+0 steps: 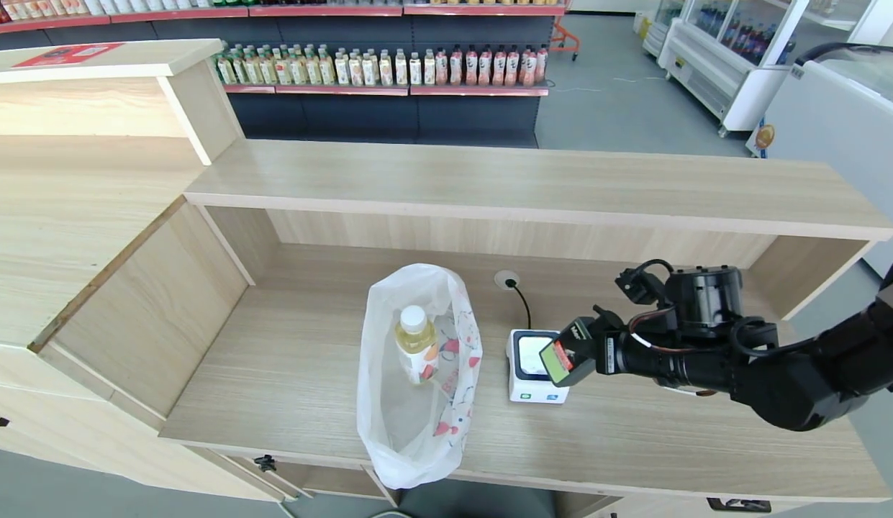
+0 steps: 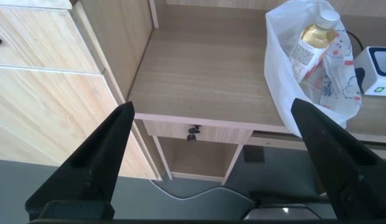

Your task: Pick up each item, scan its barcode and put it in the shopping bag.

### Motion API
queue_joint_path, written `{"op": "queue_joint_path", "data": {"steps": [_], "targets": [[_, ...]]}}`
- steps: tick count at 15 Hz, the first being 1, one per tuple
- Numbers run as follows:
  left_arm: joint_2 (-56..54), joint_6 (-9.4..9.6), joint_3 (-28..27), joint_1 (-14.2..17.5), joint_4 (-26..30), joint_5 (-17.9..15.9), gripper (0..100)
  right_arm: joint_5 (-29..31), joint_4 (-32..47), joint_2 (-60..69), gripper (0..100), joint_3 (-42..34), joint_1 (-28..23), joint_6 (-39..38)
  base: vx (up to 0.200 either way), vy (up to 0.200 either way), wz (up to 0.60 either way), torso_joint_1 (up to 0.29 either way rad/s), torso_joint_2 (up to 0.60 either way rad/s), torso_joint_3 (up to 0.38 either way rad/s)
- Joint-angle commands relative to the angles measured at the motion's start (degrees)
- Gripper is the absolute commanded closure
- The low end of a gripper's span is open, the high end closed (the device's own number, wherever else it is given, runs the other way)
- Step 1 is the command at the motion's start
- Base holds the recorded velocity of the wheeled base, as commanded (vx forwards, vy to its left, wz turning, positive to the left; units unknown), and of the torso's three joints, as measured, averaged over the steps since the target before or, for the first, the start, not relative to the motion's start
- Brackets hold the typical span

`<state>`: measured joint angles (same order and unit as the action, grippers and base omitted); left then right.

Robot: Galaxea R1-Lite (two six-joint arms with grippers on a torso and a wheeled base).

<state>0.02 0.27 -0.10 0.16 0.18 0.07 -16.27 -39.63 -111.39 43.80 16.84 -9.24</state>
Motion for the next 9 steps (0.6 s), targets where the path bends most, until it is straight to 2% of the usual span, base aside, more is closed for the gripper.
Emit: {"op": "queue_joint_path", "data": {"steps": [1,6,9], "targets": [[0.0,0.00,0.0,0.0,0.0,0.0,0,0.0,0.0,-2.7,100,1.8,0.0,0.0,0.000,0.000,0.00,0.000,0.00,0.000],[0.0,0.00,0.0,0.0,0.0,0.0,0,-0.2,-0.1,-6.2,100,4.5,0.7,-0.3,0.000,0.000,0.00,0.000,0.00,0.000],[0.0,0.00,0.0,0.0,0.0,0.0,0,-0.2,-4.5,-9.5,100,5.8,1.9,-0.6,0.000,0.000,0.00,0.000,0.00,0.000]]}}
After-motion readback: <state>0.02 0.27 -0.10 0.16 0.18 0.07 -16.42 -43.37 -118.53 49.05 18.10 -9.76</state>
